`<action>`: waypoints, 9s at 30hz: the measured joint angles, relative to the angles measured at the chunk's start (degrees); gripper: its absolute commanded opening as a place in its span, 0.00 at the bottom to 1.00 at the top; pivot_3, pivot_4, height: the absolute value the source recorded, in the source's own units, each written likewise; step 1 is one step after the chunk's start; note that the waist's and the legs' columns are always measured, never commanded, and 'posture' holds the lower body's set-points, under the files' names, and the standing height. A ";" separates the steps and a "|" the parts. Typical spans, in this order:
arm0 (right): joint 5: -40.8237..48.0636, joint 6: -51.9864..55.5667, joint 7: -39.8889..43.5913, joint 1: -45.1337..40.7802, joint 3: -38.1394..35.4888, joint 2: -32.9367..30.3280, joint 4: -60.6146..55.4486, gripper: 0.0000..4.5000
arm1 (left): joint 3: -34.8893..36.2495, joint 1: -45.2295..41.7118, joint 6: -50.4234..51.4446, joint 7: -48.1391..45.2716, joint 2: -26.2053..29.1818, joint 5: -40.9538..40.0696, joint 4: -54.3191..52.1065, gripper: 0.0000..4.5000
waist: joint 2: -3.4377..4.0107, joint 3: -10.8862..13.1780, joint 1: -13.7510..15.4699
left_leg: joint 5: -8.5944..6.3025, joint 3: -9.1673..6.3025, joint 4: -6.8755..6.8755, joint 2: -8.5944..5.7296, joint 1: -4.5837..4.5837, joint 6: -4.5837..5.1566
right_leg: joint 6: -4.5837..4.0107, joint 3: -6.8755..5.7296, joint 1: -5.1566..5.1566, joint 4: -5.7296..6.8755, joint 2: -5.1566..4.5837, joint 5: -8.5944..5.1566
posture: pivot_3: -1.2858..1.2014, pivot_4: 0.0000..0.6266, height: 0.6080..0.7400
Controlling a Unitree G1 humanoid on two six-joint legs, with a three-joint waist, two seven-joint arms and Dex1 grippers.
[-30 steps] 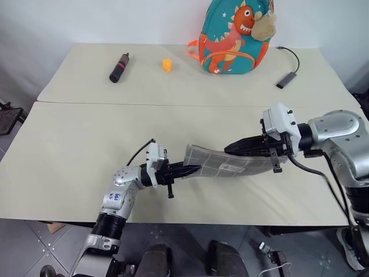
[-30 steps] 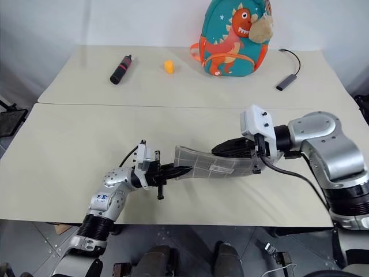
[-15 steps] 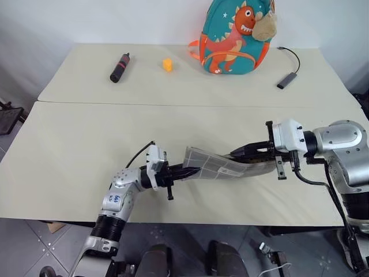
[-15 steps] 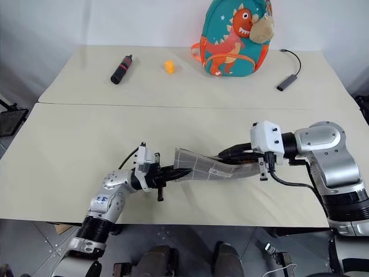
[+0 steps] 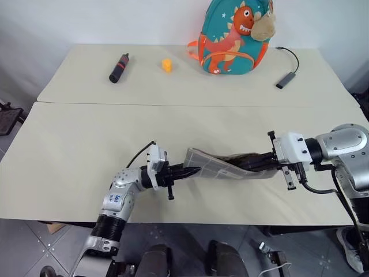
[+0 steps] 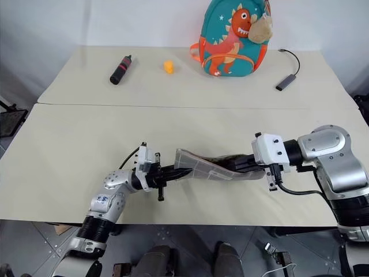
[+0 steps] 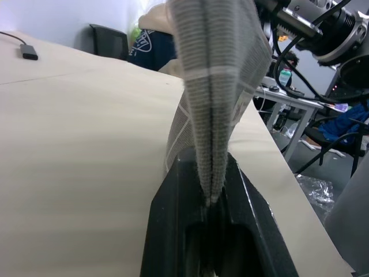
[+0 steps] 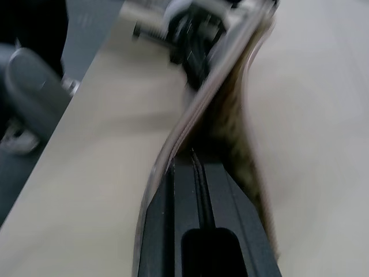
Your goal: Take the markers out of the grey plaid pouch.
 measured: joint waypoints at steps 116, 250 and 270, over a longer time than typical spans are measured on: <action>-13.92 -12.24 -8.57 0.19 5.88 4.30 -1.41 0.00 | -1.84 2.24 -8.58 0.15 0.40 3.42 1.75 0.00 | -0.26 -0.17 -0.13 | 0.00 0.01 -0.03 0.03 0.18 -0.01 | -0.02 0.01 0.15 -0.02 0.01 0.00 | 0.52 0.24 1.00; 21.14 29.25 -14.11 17.34 -23.99 -14.23 -25.65 0.01 | 0.12 -0.24 -19.38 -5.88 -4.59 2.78 10.21 0.00 | 0.01 -0.23 0.45 | -0.11 -0.21 -0.10 -0.05 0.51 0.11 | -0.02 0.21 0.31 -0.04 -0.19 0.04 | 0.52 0.24 1.00; 23.92 36.86 -25.49 9.84 -14.76 -5.87 -30.66 0.01 | -0.97 0.64 -22.52 -7.24 -4.64 4.59 9.48 0.00 | 0.22 -0.35 0.31 | -0.16 -0.20 -0.10 -0.05 0.52 0.20 | -0.03 0.20 0.32 -0.08 -0.18 0.04 | 0.52 0.24 1.00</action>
